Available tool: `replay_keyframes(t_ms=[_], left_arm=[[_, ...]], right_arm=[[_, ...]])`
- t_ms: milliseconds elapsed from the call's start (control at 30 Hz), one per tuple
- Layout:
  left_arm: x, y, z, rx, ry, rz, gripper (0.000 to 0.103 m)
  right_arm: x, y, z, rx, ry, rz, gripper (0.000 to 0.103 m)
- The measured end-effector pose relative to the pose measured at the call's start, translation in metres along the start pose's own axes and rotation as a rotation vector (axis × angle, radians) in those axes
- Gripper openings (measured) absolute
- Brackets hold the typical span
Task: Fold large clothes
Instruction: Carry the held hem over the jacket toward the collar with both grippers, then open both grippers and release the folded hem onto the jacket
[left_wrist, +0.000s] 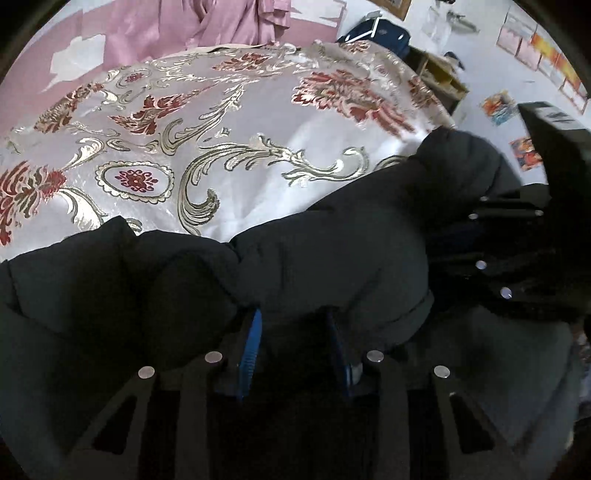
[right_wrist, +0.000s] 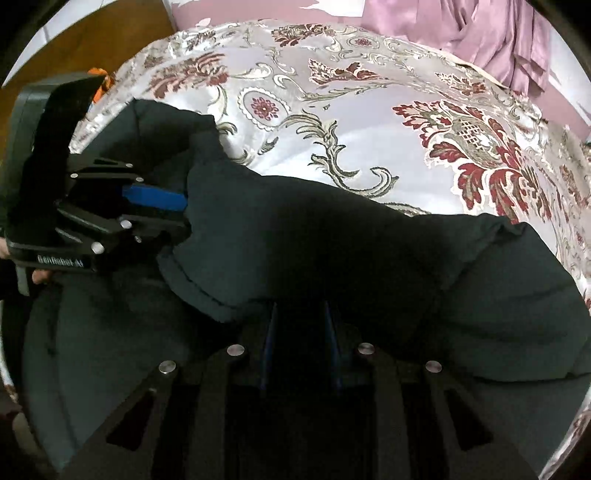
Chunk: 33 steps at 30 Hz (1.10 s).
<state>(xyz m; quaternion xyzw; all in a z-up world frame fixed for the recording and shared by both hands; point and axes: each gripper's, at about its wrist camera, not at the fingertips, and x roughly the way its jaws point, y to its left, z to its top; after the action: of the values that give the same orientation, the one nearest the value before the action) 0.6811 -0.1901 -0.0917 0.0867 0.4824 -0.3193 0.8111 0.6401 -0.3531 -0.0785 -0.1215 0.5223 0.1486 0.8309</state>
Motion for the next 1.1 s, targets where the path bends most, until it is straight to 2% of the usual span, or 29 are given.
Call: replay_keyframes(t_ms=[133, 267, 400, 533, 633, 700, 833, 867, 967, 1033, 1067, 1100], left_arm=[[0.005, 0.001, -0.001, -0.015, -0.015, 0.022, 0.035], [0.014, 0.005, 0.003, -0.048, -0.025, 0.048, 0.034], [0.007, 0.011, -0.002, -0.114, -0.062, 0.009, 0.033], [-0.016, 0.027, -0.014, -0.282, -0.120, -0.081, 0.034], [-0.034, 0.032, -0.024, -0.385, -0.155, -0.091, 0.039], [-0.044, 0.029, -0.029, -0.405, -0.165, -0.074, 0.044], [-0.067, 0.017, -0.038, -0.416, -0.173, -0.093, 0.070], [-0.074, 0.013, -0.041, -0.420, -0.178, -0.099, 0.072], [-0.097, 0.004, -0.050, -0.439, -0.208, -0.095, 0.081], [-0.114, 0.001, -0.056, -0.455, -0.226, -0.084, 0.090], [-0.123, -0.002, -0.059, -0.461, -0.235, -0.073, 0.091], [-0.131, -0.005, -0.061, -0.463, -0.243, -0.059, 0.094]], right_arm=[[0.005, 0.005, -0.001, -0.010, -0.033, -0.040, 0.021], [0.012, -0.001, 0.001, 0.017, -0.065, -0.035, 0.020], [0.013, 0.008, -0.001, -0.007, -0.098, -0.093, 0.020], [-0.009, 0.016, -0.012, -0.030, -0.183, -0.128, 0.020], [-0.029, 0.016, -0.021, -0.028, -0.243, -0.139, 0.024], [-0.043, 0.017, -0.025, -0.016, -0.272, -0.142, 0.032], [-0.066, 0.019, -0.040, 0.018, -0.303, -0.206, 0.047], [-0.071, 0.019, -0.045, 0.034, -0.304, -0.227, 0.055], [-0.091, 0.018, -0.063, 0.104, -0.333, -0.224, 0.059], [-0.106, 0.016, -0.074, 0.155, -0.360, -0.213, 0.067], [-0.114, 0.017, -0.078, 0.171, -0.376, -0.211, 0.076], [-0.125, 0.018, -0.083, 0.189, -0.403, -0.207, 0.079]])
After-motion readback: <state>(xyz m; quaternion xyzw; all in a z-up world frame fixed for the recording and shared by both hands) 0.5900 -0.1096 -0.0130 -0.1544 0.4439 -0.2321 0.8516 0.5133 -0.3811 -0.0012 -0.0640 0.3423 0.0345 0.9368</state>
